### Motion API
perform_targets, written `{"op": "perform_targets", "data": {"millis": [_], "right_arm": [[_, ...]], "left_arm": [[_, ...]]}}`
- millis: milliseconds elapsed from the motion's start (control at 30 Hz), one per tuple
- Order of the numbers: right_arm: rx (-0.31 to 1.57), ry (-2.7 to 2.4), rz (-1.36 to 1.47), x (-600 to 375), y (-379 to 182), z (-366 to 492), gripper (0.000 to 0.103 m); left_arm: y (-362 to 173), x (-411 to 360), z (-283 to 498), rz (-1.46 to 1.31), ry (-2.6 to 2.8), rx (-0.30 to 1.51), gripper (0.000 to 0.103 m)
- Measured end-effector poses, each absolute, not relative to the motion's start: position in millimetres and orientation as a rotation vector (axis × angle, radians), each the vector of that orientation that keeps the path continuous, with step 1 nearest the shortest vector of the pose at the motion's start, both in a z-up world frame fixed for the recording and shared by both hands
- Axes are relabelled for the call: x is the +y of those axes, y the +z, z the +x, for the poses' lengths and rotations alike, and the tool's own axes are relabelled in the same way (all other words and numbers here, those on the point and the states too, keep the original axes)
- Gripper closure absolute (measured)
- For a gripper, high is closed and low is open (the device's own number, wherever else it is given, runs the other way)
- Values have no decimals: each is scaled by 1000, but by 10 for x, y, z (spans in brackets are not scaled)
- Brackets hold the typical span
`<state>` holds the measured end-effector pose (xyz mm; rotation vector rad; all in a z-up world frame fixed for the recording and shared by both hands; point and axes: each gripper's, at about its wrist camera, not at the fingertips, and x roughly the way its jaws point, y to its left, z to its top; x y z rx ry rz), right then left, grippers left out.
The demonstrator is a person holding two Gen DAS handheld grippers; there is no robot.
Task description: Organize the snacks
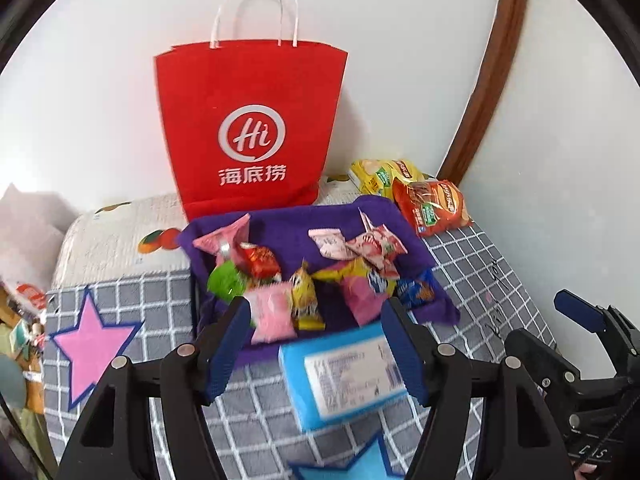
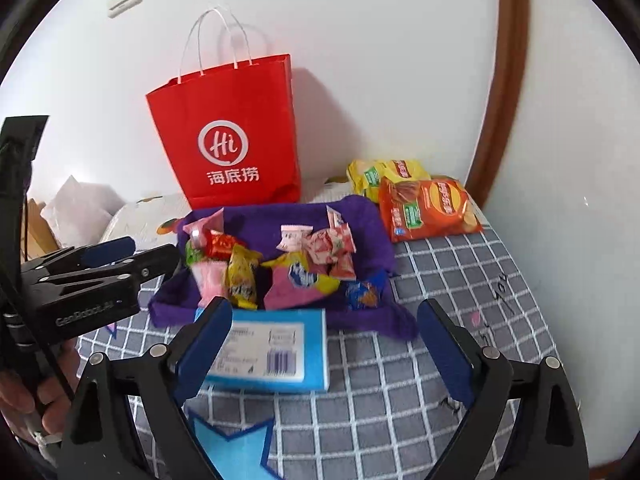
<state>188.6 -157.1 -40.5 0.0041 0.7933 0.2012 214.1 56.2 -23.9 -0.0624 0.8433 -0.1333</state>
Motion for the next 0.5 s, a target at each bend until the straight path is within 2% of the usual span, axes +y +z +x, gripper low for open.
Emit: {"op": "perform_targets", "data": {"millis": [167, 267, 433, 500], "right_arm": [[771, 165, 11, -1622, -430, 1544, 6], [777, 134, 13, -1685, -471, 1342, 5], [788, 150, 33, -1760, -512, 1031, 5], [777, 154, 16, -1780, -504, 869, 5]], "left_arm": [[-205, 646, 1709, -78, -91, 815, 28], [-206, 616, 1474, -65, -82, 807, 20], [-243, 463, 1080, -21, -67, 795, 19], [-226, 429, 930, -18, -55, 778, 10]]}}
